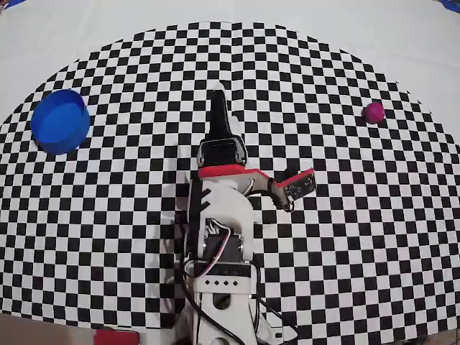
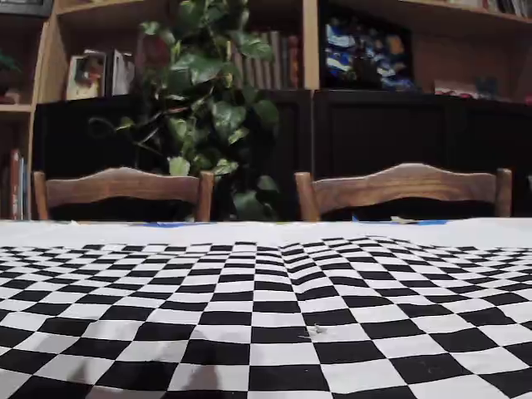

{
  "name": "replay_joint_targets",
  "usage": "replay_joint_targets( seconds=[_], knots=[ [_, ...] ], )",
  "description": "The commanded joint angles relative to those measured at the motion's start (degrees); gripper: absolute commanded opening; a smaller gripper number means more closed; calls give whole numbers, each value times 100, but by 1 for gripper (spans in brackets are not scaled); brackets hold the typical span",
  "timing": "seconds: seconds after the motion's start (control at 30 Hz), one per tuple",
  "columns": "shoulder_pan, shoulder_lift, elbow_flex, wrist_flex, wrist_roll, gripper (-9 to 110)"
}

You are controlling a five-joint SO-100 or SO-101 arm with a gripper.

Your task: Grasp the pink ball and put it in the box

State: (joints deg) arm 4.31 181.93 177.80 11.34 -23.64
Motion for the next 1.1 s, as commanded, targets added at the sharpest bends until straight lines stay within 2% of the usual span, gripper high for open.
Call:
replay_joint_targets(
  seconds=[0.0, 0.3, 0.53, 0.77, 1.07],
  knots=[
    [26, -70, 35, -44, -1151, 32],
    [44, -88, 44, -105, -4377, 32],
    [53, -35, 44, -193, -6073, 31],
    [53, -35, 44, -299, -6609, 31],
    [97, -79, 44, -422, -6671, 31]
  ],
)
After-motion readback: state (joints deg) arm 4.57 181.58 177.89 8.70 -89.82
